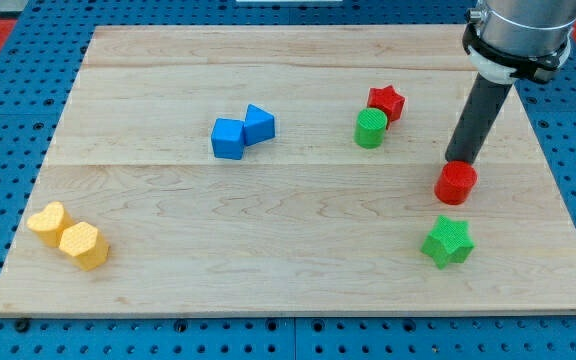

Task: Move the red circle diagonally to the green star

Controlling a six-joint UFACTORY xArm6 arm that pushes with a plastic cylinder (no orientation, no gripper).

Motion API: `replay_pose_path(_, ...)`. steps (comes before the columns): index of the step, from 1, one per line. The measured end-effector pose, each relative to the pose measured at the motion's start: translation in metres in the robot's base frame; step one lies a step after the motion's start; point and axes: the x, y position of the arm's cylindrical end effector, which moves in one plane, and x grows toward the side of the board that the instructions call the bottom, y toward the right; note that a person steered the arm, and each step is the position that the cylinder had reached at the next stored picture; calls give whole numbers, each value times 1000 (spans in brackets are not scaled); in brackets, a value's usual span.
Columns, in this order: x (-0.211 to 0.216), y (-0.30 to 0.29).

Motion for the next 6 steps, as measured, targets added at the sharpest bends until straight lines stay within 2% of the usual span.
replay_pose_path(1,13,38)
replay_pose_path(2,24,37)
replay_pose_path(4,33,-15)
replay_pose_path(5,20,9)
replay_pose_path(6,-38,46)
